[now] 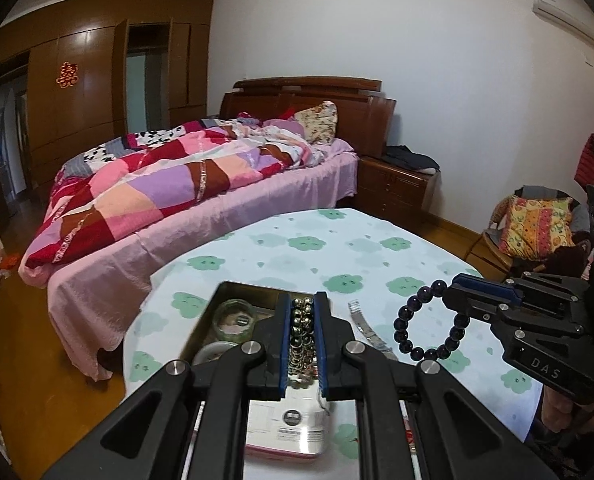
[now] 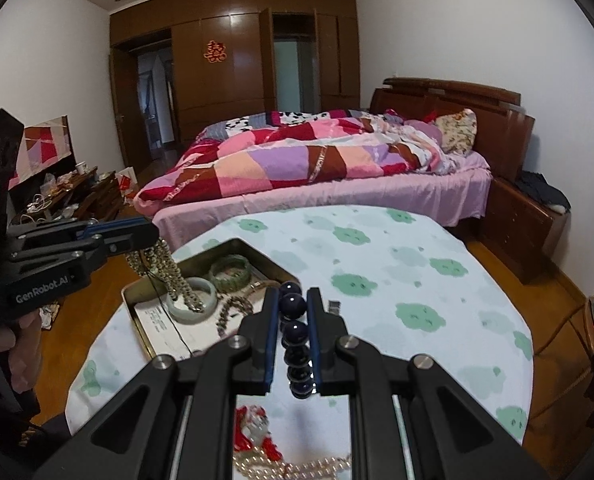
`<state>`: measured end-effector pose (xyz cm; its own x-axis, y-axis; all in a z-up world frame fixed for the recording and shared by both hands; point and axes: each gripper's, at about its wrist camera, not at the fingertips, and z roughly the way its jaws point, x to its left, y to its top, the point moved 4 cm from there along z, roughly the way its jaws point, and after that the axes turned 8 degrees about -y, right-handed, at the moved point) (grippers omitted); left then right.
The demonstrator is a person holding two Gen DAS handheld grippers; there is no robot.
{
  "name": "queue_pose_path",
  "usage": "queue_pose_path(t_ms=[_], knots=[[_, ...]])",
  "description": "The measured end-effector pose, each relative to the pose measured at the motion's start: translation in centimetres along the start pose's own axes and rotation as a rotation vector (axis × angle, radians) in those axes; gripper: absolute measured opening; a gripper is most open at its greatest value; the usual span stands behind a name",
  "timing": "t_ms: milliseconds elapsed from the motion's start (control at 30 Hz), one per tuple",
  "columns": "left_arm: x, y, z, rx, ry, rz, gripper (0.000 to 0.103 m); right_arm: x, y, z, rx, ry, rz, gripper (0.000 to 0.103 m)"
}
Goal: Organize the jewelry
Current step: 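Carry the bead bracelet and gold chain toward the tin box with both tools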
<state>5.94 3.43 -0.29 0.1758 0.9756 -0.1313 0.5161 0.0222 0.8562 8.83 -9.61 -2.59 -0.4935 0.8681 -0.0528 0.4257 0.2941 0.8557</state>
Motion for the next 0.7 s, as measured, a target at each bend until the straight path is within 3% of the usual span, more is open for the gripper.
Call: queue_pose_path(t_ms=[700], knots=[[5.4,0.3,0.6,0.003,0.094,-0.055,0.01,6.4,3.5,2.9,-0.014,0.097,-0.098,0.016]])
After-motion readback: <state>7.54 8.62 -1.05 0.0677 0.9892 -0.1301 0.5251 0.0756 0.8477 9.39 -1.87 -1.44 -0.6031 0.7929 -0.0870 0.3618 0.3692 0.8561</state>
